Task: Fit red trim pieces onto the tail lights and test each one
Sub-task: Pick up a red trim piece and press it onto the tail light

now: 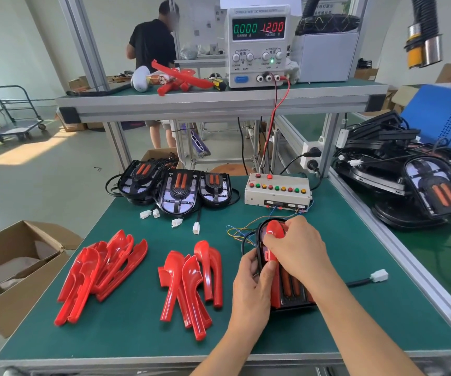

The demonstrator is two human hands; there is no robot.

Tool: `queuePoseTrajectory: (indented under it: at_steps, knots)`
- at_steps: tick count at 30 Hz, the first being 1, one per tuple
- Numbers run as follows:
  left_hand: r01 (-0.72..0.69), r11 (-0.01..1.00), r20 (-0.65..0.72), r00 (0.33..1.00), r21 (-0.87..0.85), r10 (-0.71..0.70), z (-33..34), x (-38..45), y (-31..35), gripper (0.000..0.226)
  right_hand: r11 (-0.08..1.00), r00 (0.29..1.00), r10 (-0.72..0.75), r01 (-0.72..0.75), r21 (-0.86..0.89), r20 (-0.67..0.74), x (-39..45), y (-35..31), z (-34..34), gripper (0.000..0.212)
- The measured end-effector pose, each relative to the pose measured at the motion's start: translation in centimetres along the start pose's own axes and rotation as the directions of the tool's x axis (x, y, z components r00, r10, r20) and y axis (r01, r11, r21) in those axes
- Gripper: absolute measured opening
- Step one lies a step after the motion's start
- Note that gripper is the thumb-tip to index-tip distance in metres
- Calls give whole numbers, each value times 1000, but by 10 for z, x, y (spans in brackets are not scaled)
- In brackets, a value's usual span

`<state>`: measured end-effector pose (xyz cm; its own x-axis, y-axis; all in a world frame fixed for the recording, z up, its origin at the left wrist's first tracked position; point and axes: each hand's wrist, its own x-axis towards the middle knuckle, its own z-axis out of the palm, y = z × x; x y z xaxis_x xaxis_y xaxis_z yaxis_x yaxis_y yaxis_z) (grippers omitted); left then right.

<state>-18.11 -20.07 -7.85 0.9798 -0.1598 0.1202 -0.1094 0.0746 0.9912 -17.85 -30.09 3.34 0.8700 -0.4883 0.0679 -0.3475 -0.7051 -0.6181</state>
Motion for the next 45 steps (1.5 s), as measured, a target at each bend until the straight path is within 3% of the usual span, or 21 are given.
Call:
queuePoseTrajectory:
  at_steps: [13,17,20,24,27,30,34,37,40,45]
  knots:
    - [33,999,24,999,-12,-33,-2,0,5,58,979,982,-161,146,-143,-97,-9,4,4,48]
    - [37,999,33,999,-35,-36,-3,2,1,68,955,967,-231,203,-216,-111,-11,4,7,50]
    - [43,999,46,998,-5,-43,-6,3,1,51,935,954,-282,249,-252,-100,-12,6,7,54]
    - [41,999,50,998,-11,-41,-10,3,0,31,905,932,-362,348,-245,-13,-6,17,-2,43]
    - [53,999,60,997,-12,-52,-10,1,4,36,899,915,-404,394,-190,-18,4,26,-10,38]
    - [63,998,66,996,18,-64,-8,1,8,46,891,897,-440,430,-146,-43,18,32,-16,51]
    - [73,997,68,995,32,-75,-11,3,11,43,867,878,-431,467,-174,210,39,35,-19,84]
    - [73,997,72,995,30,-75,-12,3,14,35,886,832,-385,454,-94,400,50,35,-16,94]
    - [74,997,85,994,14,-75,-13,4,17,28,886,817,-406,461,-41,410,56,36,-12,94]
    - [117,989,107,988,-93,-107,-15,5,17,43,886,816,-415,462,-23,402,57,39,-7,91]
